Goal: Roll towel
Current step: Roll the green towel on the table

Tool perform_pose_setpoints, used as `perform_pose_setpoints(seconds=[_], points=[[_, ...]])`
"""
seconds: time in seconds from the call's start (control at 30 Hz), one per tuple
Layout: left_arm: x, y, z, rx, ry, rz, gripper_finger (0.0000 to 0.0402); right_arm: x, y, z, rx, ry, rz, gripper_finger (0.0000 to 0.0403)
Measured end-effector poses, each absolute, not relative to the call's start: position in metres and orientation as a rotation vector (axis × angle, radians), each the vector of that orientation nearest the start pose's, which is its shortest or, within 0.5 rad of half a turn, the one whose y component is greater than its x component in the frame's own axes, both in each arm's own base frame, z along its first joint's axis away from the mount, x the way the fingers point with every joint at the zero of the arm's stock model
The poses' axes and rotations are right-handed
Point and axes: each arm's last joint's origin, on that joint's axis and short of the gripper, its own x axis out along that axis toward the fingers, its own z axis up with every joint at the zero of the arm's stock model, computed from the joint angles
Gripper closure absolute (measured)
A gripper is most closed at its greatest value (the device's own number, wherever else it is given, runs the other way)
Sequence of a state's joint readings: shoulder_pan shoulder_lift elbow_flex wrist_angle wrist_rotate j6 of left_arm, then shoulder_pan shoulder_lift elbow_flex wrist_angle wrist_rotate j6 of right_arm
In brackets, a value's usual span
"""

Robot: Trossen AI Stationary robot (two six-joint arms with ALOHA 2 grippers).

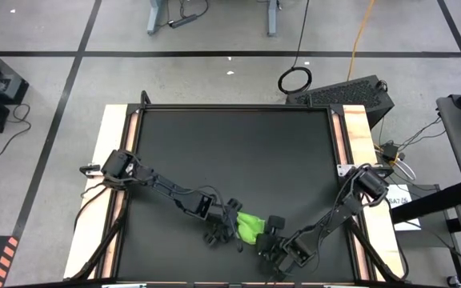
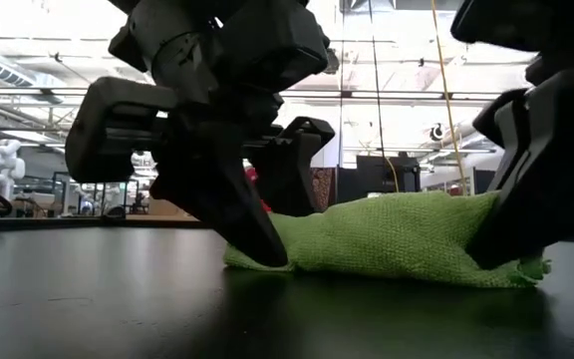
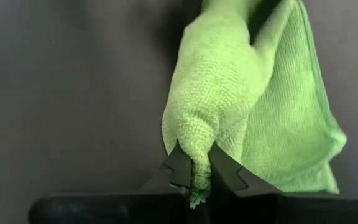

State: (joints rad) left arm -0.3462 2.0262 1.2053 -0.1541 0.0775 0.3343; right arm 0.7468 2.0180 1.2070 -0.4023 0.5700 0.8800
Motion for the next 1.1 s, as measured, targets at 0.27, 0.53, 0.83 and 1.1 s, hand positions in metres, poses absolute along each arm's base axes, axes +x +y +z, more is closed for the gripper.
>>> perform_pose_setpoints(seconds=[0.27, 0.53, 0.83, 1.1], points=[[0.378, -0.126, 0.121, 0.274, 0.951, -0.578, 0.0321, 0.284, 0.242, 0.134, 0.16, 0.926, -0.259, 0.0374], [0.382, -0.106, 0.12, 0.089, 0.976, -0.656, 0.0365, 0.269, 0.235, 0.167, 0.151, 0.945, -0.246, 0.0303], [0.386, -0.081, 0.119, -0.07, 0.984, -0.727, 0.0363, 0.255, 0.265, 0.171, -0.382, 0.764, -0.041, 0.0142], [0.391, -0.058, 0.111, -0.184, 0.976, -0.76, 0.0362, 0.266, 0.267, 0.119, -0.744, 0.766, -0.109, 0.0151]])
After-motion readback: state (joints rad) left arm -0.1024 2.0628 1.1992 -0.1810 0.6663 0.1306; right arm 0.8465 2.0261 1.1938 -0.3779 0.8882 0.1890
